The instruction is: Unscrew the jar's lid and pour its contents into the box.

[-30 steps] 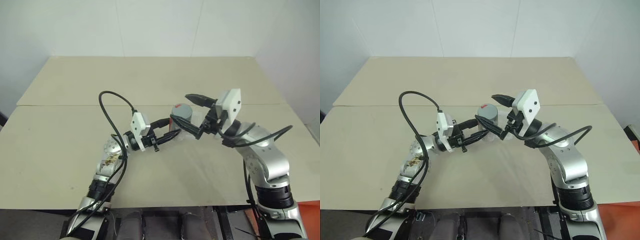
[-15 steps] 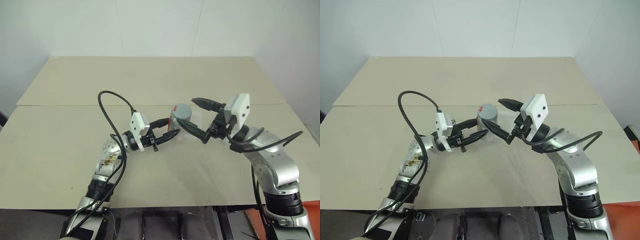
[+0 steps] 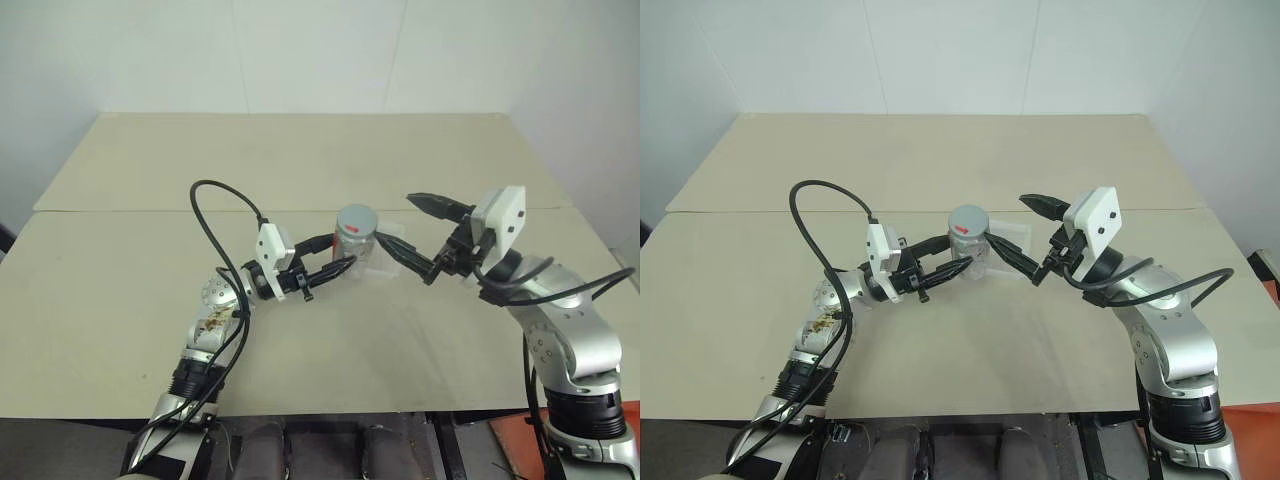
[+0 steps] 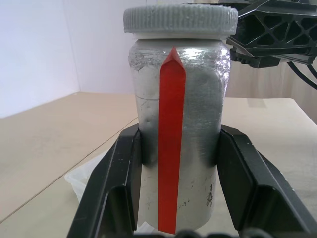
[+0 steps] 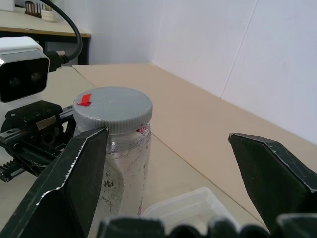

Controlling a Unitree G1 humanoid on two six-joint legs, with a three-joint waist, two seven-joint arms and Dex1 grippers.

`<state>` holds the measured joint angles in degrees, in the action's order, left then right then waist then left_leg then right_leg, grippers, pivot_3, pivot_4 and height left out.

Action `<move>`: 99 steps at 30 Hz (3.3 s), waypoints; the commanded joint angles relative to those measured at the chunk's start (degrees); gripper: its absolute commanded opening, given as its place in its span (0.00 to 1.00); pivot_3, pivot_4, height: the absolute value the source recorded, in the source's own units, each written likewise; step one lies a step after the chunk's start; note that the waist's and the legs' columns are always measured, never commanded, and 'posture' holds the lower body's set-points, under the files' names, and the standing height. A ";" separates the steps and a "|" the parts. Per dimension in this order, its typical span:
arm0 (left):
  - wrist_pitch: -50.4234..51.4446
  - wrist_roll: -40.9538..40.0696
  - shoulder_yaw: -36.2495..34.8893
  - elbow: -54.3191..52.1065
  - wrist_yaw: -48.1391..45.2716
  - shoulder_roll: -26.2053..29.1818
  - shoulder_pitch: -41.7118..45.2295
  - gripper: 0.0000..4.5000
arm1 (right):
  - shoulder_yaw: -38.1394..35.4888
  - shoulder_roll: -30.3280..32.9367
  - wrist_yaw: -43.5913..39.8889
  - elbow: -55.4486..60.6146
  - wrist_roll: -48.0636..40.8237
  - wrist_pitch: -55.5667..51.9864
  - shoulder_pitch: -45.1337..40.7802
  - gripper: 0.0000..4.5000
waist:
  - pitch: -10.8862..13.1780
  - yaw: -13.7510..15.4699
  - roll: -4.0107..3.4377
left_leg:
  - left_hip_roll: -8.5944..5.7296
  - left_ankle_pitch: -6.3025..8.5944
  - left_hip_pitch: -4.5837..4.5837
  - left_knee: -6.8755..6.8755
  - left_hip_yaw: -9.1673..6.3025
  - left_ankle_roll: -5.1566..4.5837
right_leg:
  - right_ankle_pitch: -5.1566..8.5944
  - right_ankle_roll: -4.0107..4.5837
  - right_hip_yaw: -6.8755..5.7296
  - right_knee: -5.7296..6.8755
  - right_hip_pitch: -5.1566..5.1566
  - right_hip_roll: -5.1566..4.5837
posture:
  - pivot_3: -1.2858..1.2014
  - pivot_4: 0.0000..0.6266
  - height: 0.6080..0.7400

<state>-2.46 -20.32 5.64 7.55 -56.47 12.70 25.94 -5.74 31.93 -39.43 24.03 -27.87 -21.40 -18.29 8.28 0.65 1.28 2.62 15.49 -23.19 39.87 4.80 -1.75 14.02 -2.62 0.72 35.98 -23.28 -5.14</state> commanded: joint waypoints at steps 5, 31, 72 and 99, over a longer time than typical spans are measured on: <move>-1.27 -0.58 -0.01 -0.94 -0.85 -0.16 0.53 0.42 | -1.76 2.28 -5.94 4.61 -5.03 0.99 2.97 0.99 | 0.00 0.00 0.00 | 0.00 0.00 0.00 0.00 -0.02 0.00 | 0.00 0.00 0.01 0.00 0.00 0.00 | 0.52 0.24 1.00; -1.42 -0.34 0.99 -1.95 -0.45 -0.57 -0.42 0.42 | 5.71 -3.60 -5.73 -4.34 -1.56 0.92 -8.62 0.99 | 0.00 0.02 0.00 | 0.01 0.00 0.01 0.01 -0.03 0.00 | -0.01 -0.01 0.01 0.00 0.01 0.01 | 0.52 0.24 1.00; 3.92 -5.56 2.39 -5.96 -11.18 5.51 -1.70 0.42 | 2.25 -2.43 -24.21 -13.41 -11.10 3.64 -13.83 0.62 | 0.00 -0.09 0.00 | 0.04 0.00 0.04 0.00 -0.03 0.00 | -0.01 -0.01 0.01 0.01 0.01 0.03 | 0.52 0.24 1.00; 7.35 -6.28 -3.27 -9.65 -4.85 8.98 -0.99 0.42 | -11.35 0.25 0.81 -8.09 5.92 6.87 14.93 0.62 | -0.01 -0.37 -0.01 | 0.03 -0.01 0.15 -0.02 0.03 0.01 | -0.01 -0.01 0.13 0.10 0.04 0.00 | 0.52 0.24 1.00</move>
<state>5.62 -26.94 3.69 -1.94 -62.24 21.34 23.25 -17.96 32.89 -42.67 13.61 -24.80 -15.07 -4.24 8.28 0.29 1.27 2.66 15.47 -22.96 39.83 4.82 -1.72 14.02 -2.63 0.83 36.08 -23.15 -5.10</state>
